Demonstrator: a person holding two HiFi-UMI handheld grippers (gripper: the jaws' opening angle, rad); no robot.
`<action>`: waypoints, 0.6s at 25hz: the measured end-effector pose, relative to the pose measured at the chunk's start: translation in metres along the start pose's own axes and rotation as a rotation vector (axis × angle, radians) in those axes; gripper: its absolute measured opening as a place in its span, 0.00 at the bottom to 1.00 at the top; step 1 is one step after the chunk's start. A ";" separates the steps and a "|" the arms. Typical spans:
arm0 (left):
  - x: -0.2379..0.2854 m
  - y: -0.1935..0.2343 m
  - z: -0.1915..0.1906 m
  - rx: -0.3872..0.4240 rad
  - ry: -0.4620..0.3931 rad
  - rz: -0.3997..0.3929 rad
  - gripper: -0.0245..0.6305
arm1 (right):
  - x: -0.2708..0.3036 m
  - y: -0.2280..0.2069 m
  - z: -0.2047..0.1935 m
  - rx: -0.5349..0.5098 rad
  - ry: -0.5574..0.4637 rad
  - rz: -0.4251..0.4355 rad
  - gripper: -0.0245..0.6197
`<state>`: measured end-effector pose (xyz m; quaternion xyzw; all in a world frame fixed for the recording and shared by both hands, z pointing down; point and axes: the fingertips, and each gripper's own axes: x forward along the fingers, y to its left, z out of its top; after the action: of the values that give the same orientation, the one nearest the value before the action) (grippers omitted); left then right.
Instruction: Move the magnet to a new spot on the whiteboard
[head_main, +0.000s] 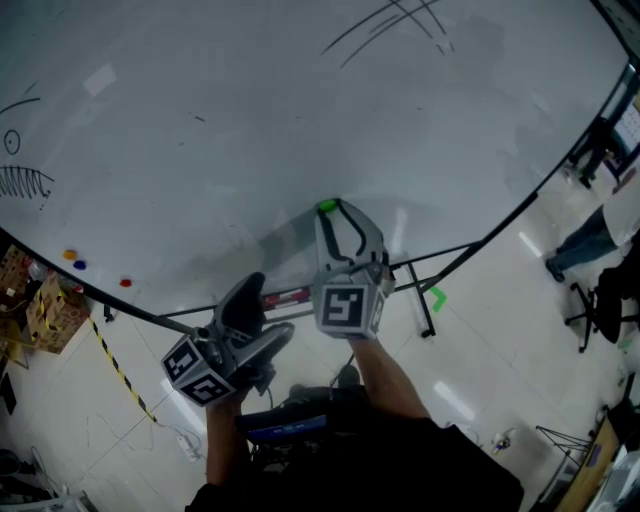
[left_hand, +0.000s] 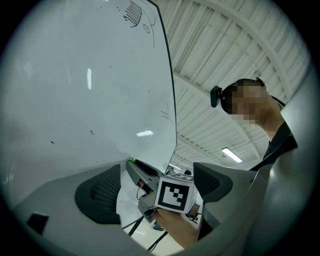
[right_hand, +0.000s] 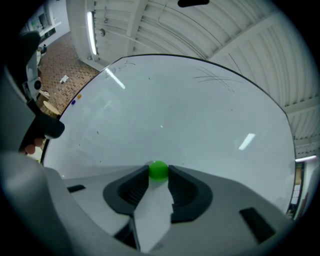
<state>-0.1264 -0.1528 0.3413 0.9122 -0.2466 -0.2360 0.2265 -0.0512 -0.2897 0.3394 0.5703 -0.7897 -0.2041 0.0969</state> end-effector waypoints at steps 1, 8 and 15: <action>0.000 -0.001 0.000 -0.003 0.001 0.001 0.72 | 0.000 0.000 0.000 0.010 0.004 0.007 0.27; -0.005 -0.006 -0.002 -0.011 -0.004 -0.001 0.72 | -0.013 0.004 0.003 0.056 0.001 0.075 0.27; -0.005 -0.014 -0.009 -0.028 -0.004 -0.008 0.72 | -0.042 0.007 0.015 0.126 -0.019 0.208 0.27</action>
<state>-0.1202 -0.1364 0.3422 0.9095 -0.2401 -0.2421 0.2377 -0.0494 -0.2453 0.3320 0.4883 -0.8568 -0.1484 0.0738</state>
